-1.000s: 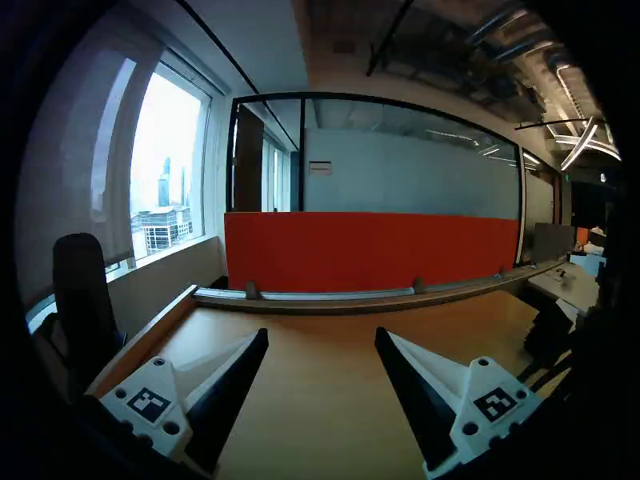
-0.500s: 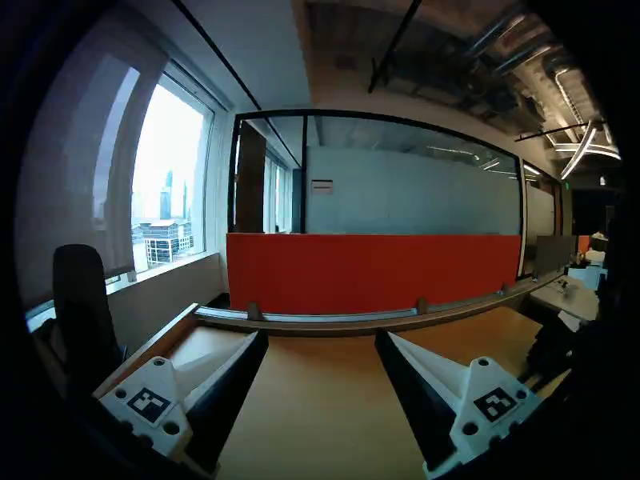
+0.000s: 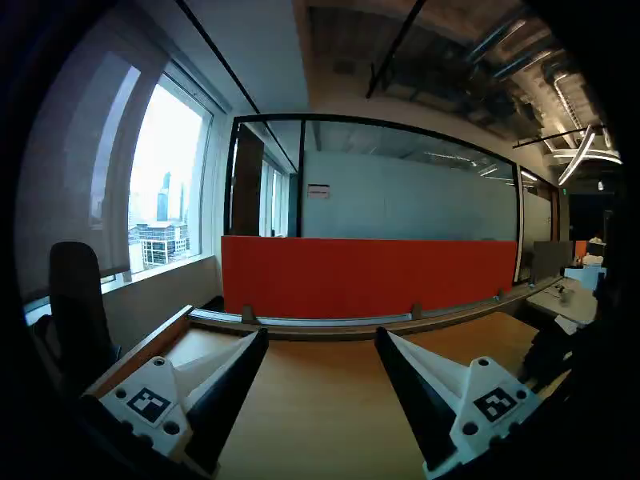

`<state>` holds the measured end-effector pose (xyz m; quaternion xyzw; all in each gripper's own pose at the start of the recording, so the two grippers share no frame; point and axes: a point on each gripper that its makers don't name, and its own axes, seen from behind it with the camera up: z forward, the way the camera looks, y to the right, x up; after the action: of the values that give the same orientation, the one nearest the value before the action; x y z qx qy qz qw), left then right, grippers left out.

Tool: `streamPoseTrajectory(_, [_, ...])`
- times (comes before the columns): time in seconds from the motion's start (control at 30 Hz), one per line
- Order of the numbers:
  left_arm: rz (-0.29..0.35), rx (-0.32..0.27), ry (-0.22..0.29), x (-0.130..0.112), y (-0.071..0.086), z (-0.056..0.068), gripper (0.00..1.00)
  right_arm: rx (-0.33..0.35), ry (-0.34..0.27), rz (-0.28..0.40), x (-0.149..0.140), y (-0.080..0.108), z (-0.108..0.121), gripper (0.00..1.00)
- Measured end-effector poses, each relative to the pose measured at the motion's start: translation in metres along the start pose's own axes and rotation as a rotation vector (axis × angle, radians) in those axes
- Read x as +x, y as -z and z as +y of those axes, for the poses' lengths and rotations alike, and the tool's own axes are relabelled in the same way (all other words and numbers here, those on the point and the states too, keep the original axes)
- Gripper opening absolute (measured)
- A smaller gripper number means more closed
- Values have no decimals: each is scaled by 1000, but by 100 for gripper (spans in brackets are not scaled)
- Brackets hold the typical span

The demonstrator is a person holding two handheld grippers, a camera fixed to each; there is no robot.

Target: Fold towel

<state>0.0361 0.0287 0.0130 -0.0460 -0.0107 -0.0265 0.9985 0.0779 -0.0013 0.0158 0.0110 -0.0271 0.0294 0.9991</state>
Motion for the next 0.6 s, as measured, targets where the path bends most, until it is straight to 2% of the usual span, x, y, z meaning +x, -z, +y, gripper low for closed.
streamPoseTrajectory(0.37, [26, 17, 12, -38, 2, -6, 99, -11, 18, 9, 3, 10, -9, 100])
streamPoseTrajectory(0.6, [46, 17, 13, -65, 0, -9, 99, -14, 42, 7, -12, 14, -17, 100])
